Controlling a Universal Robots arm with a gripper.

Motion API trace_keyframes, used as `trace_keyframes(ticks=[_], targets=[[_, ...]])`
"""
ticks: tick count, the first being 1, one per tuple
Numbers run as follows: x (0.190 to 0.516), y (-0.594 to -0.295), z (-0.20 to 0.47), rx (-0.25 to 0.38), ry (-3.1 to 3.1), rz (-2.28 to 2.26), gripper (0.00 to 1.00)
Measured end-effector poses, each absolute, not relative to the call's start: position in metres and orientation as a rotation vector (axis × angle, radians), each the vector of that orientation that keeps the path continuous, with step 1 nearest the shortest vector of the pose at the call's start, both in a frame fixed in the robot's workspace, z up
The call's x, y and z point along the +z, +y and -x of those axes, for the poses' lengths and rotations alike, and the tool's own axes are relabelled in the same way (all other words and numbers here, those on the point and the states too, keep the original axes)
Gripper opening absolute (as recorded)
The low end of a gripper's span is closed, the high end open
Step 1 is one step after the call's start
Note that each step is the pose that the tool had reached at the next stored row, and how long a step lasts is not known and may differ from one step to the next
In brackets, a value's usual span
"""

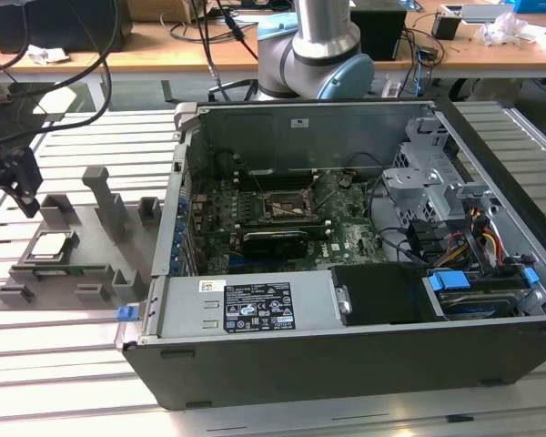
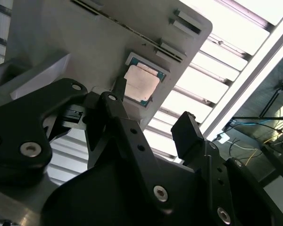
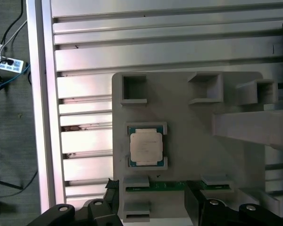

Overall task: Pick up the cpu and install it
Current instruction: 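Pick up the cpu and move it towards the insertion slot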

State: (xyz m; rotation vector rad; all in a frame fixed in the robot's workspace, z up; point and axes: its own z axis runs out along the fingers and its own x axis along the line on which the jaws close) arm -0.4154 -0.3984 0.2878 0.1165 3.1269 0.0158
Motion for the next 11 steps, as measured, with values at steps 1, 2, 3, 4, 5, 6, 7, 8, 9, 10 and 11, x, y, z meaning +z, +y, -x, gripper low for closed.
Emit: trace_keyframes(ticks=[1, 2, 3, 4, 5, 6, 7, 8, 9, 10, 11], targets=[[0.2871, -0.3984, 0.4154, 0.016, 3.127, -0.116, 0.66], [0.2865, -0.3984, 0.4154, 0.016, 3.127, -0.117, 0.66], [0.2854, -0.3984, 0.4154, 0.016, 3.127, -0.117, 0.66], [0.2848, -0.3984, 0.4154, 0.016, 3.127, -0.117, 0.66], [0.2843, -0.3984, 0.4154, 0.016, 3.127, -0.117, 0.66], [0.2838, -0.3984, 0.4154, 0.016, 3.127, -0.117, 0.66], [0.2831, -0.3984, 0.4154, 0.016, 3.127, -0.117, 0.66], [0.2823, -0.3984, 0.4154, 0.016, 3.127, -0.116, 0.66], [0.2818, -0.3984, 0.4154, 0.016, 3.127, -0.117, 0.66], [0.2812, -0.3984, 0.4154, 0.016, 3.127, -0.117, 0.66], [0.2801, -0.3984, 0.4154, 0.016, 3.127, -0.117, 0.66]])
